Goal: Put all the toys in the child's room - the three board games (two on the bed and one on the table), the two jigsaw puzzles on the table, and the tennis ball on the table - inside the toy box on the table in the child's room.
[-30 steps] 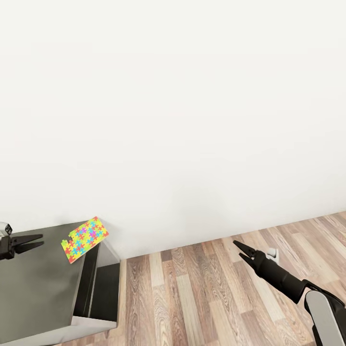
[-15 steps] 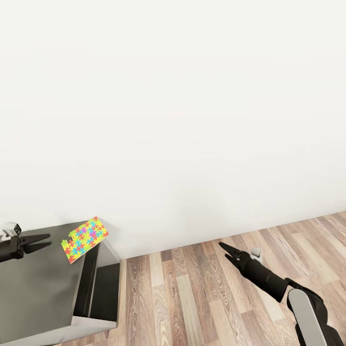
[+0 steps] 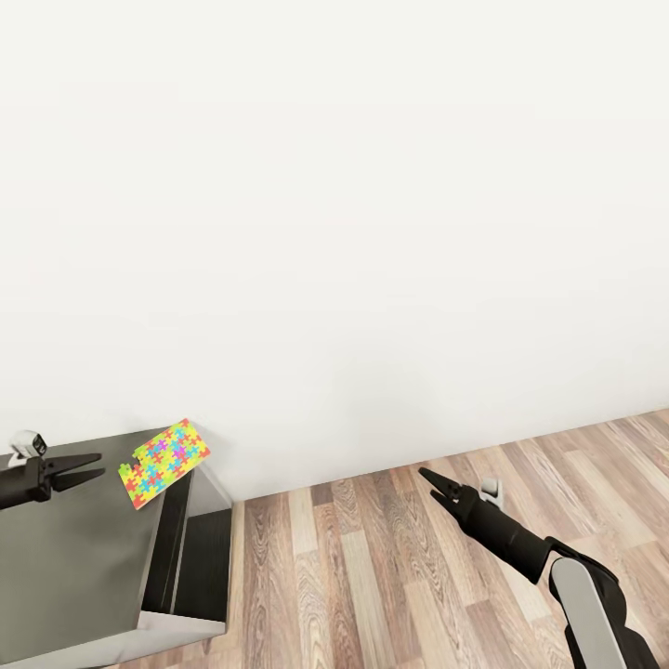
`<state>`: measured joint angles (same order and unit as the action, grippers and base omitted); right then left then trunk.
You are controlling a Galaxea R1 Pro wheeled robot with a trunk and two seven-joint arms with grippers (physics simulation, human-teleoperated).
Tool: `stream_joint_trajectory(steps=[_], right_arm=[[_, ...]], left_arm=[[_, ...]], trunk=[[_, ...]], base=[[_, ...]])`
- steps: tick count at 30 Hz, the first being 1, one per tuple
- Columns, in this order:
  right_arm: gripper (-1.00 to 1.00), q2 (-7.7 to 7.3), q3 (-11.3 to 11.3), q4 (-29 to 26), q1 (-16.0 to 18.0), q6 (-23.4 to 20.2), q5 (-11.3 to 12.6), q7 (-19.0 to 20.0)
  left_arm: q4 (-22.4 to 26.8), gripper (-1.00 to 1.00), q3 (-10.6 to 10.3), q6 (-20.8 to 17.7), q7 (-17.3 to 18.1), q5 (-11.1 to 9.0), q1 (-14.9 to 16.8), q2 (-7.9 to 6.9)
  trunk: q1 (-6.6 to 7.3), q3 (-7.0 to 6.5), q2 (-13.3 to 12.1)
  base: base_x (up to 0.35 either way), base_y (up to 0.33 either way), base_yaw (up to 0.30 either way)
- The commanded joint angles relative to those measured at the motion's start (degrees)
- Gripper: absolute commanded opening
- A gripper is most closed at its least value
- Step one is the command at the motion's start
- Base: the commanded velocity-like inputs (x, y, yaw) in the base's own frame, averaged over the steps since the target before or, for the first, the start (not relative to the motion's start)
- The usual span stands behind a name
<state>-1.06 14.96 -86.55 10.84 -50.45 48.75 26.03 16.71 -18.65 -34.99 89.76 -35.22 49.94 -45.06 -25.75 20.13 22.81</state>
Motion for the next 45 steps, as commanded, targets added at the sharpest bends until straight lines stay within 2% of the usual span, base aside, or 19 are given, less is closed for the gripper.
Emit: stream_joint_trajectory(steps=[1, 45], right_arm=[[1.00, 0.01, 0.1, 0.0, 0.1, -0.2, -0.1, 0.3], [1.00, 0.00, 0.0, 0.0, 0.0, 0.3, 0.0, 0.3]], left_arm=[[0.0, 1.00, -0.4, -0.6, 0.2, -0.3, 0.1, -0.06], [0.0, 1.00, -0.4, -0.5, 0.2, -0.4, 0.1, -0.21]], trunk=[[-0.03, 0.10, 0.1], [-0.03, 0.10, 0.1]], base=[[0.000, 0.000, 0.000], [-0.004, 0.020, 0.000]])
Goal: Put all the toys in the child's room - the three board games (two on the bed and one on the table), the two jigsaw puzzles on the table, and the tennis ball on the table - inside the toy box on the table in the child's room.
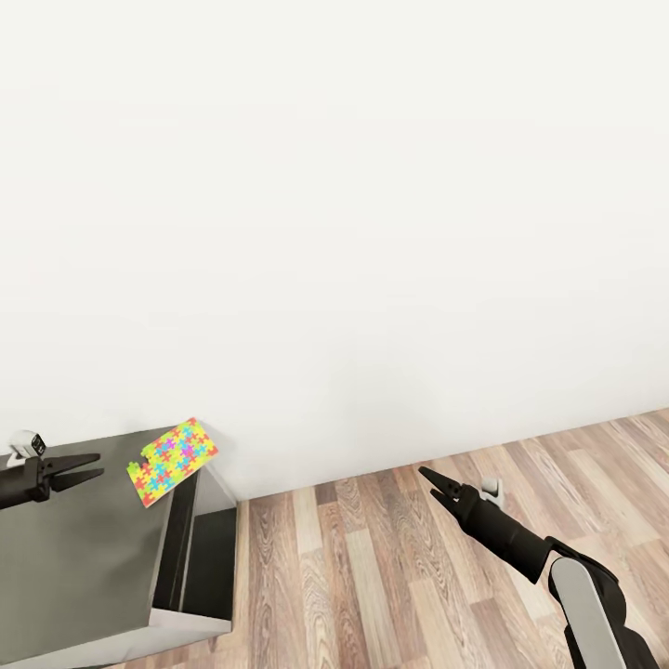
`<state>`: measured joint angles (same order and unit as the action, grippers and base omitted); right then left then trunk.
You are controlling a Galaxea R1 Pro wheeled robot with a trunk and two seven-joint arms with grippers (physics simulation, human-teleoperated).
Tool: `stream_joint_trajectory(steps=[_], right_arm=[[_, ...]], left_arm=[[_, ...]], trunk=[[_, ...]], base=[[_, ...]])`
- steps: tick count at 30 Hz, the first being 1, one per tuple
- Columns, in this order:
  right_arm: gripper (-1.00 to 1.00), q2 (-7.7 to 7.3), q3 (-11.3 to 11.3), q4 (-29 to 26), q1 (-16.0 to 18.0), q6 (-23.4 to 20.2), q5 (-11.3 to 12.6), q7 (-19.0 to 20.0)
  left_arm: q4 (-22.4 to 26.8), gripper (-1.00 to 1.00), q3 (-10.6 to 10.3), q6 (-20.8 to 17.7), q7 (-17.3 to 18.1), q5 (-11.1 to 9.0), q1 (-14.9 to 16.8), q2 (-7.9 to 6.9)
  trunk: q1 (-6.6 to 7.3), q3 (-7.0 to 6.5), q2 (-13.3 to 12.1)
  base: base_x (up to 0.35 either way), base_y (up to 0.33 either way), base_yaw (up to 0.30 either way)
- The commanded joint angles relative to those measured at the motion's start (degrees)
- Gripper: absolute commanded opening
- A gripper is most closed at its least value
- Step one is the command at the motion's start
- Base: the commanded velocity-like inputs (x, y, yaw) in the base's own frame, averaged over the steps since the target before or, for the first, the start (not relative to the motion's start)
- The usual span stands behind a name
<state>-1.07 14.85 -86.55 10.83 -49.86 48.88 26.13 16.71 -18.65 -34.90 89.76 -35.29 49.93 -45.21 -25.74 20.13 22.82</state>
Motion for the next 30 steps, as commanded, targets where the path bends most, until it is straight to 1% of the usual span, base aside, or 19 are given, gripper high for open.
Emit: stream_joint_trajectory(steps=[1, 8, 17, 30], right_arm=[[1.00, 0.01, 0.1, 0.0, 0.0, -0.3, -0.1, 0.2], [1.00, 0.01, 0.0, 0.0, 0.0, -0.3, -0.1, 0.2], [1.00, 0.08, 0.0, 0.0, 0.0, -0.3, -0.1, 0.2], [1.00, 0.10, 0.0, 0.0, 0.0, -0.3, -0.1, 0.2]], left_arm=[[0.0, 1.00, -0.4, -0.6, 0.2, -0.3, 0.1, -0.05], [0.0, 1.00, -0.4, -0.6, 0.2, -0.3, 0.1, -0.05], [0.0, 1.00, -0.4, -0.6, 0.2, -0.4, 0.1, -0.05], [0.0, 1.00, -0.4, -0.5, 0.2, -0.7, 0.1, -0.13]], trunk=[[-0.04, 0.10, 0.1], [-0.04, 0.10, 0.1], [-0.04, 0.10, 0.1], [-0.04, 0.10, 0.1]], base=[[0.117, 0.000, 0.000], [0.051, 0.016, 0.000], [0.003, 0.143, 0.000], [0.000, 0.009, 0.000]])
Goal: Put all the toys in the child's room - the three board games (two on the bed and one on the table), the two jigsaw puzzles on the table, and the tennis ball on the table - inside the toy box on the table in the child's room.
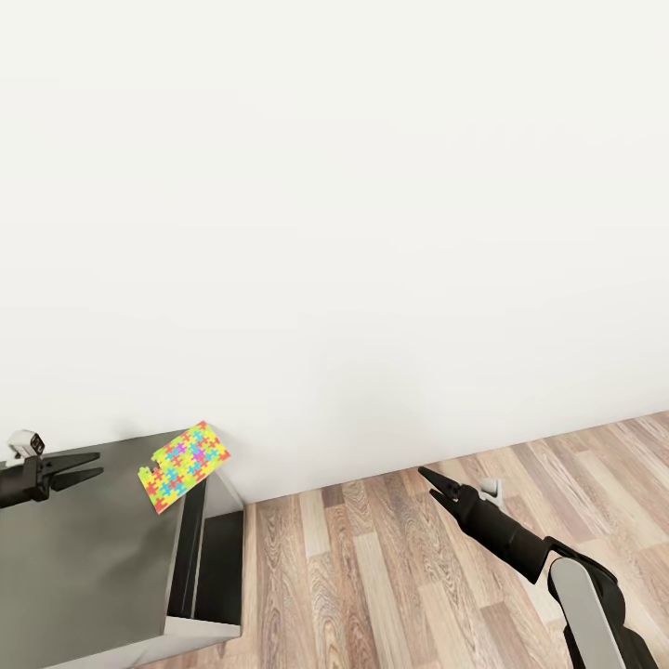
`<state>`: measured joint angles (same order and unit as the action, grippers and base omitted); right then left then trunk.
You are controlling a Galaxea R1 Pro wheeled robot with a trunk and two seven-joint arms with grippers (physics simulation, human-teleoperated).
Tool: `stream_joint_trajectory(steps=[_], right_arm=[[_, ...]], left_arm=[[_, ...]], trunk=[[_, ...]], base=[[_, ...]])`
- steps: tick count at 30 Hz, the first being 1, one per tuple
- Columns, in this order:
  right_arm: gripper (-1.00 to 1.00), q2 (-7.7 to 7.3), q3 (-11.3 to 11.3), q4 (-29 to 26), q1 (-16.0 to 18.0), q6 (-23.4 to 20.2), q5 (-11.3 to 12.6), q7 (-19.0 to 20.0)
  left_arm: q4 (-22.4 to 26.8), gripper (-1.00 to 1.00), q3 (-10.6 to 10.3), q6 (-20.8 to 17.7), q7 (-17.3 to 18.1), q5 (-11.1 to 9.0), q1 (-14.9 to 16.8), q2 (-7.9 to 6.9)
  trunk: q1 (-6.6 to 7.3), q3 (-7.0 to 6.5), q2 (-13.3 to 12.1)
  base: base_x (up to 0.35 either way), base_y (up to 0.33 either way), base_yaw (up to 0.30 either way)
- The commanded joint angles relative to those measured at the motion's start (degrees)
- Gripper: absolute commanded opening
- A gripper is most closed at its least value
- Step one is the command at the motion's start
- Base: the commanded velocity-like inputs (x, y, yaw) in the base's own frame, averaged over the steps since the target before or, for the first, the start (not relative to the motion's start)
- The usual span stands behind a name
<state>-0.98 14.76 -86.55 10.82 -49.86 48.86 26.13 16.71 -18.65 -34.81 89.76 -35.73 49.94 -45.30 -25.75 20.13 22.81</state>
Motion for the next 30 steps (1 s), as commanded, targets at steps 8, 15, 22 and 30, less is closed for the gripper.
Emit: stream_joint_trajectory(steps=[8, 15, 22, 30], right_arm=[[1.00, 0.01, 0.1, 0.0, 0.0, -0.3, -0.2, 0.2], [1.00, 0.01, 0.1, 0.0, 0.0, -0.3, -0.2, 0.2], [1.00, 0.01, 0.1, 0.0, 0.1, -0.3, -0.2, 0.3], [1.00, -0.04, 0.1, 0.0, 0.1, 0.5, -0.1, 0.3]], left_arm=[[0.0, 1.00, -0.4, -0.6, 0.2, -0.3, 0.1, -0.05], [0.0, 1.00, -0.4, -0.6, 0.2, -0.3, 0.1, 0.00], [0.0, 1.00, -0.4, -0.6, 0.2, -0.3, 0.1, 0.07], [0.0, 1.00, -0.4, -0.6, 0.2, -0.3, 0.1, 0.12]], trunk=[[-0.03, 0.12, 0.1], [-0.03, 0.15, 0.1], [-0.03, -0.11, 0.1], [-0.03, -0.27, 0.1]], base=[[0.000, 0.000, 0.017], [0.000, 0.000, 0.068], [0.000, 0.000, 0.214], [0.000, 0.000, 0.078]])
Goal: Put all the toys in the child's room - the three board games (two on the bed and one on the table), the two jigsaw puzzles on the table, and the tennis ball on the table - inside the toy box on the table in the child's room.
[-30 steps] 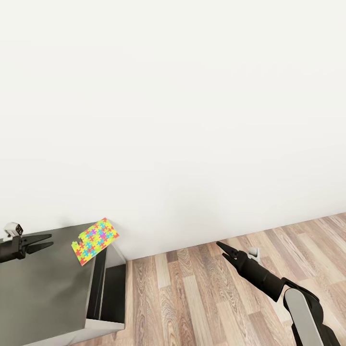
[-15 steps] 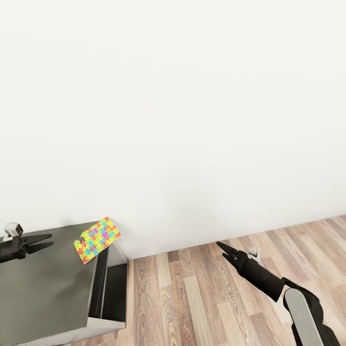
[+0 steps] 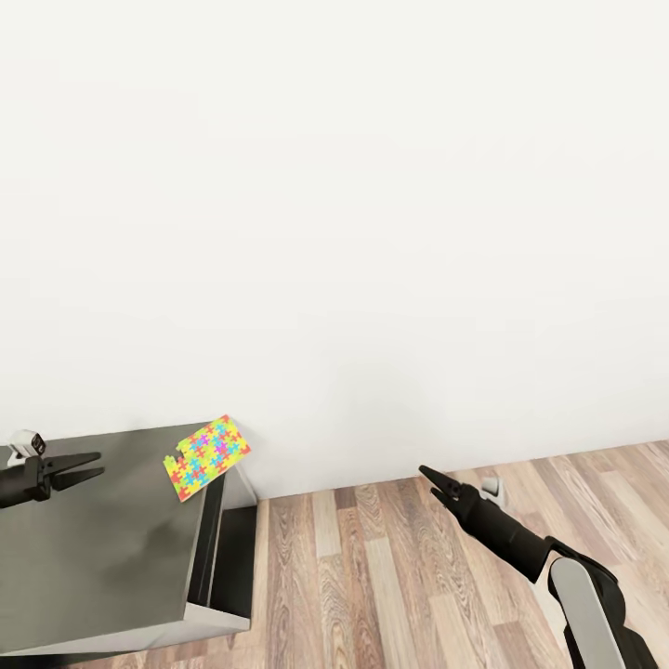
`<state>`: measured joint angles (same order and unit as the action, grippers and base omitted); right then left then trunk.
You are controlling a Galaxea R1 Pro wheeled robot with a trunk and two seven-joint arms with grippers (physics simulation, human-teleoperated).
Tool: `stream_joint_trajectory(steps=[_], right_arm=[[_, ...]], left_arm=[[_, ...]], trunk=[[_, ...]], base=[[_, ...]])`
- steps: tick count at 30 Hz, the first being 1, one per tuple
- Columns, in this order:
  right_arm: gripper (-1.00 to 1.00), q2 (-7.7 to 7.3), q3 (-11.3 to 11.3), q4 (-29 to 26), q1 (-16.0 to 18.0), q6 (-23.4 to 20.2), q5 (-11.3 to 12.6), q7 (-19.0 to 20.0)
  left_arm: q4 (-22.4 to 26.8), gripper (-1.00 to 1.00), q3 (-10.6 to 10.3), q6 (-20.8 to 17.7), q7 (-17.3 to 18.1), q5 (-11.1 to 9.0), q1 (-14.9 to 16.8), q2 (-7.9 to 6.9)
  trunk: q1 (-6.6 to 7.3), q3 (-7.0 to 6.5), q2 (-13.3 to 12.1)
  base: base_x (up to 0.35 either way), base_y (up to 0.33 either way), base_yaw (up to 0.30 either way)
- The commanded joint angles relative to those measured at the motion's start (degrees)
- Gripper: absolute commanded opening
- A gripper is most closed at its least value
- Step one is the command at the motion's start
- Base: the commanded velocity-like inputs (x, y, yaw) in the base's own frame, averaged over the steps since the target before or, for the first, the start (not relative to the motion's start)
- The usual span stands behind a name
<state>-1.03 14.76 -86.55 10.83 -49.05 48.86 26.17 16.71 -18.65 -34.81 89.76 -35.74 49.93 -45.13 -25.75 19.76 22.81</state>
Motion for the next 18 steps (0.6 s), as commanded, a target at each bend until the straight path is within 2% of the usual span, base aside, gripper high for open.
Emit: stream_joint_trajectory(steps=[1, 18], right_arm=[[1.00, 0.00, 0.1, 0.0, 0.0, 0.1, -0.1, 0.2], [1.00, -0.03, 0.1, 0.0, 0.0, 0.8, 0.0, 0.3]], left_arm=[[0.0, 1.00, -0.4, -0.6, 0.2, -0.3, 0.1, -0.05], [0.0, 1.00, -0.4, -0.6, 0.2, -0.2, 0.1, 0.20]], trunk=[[-0.03, 0.10, 0.1], [-0.03, 0.09, 0.1]], base=[[0.000, 0.000, 0.008], [0.000, 0.000, 0.001]])
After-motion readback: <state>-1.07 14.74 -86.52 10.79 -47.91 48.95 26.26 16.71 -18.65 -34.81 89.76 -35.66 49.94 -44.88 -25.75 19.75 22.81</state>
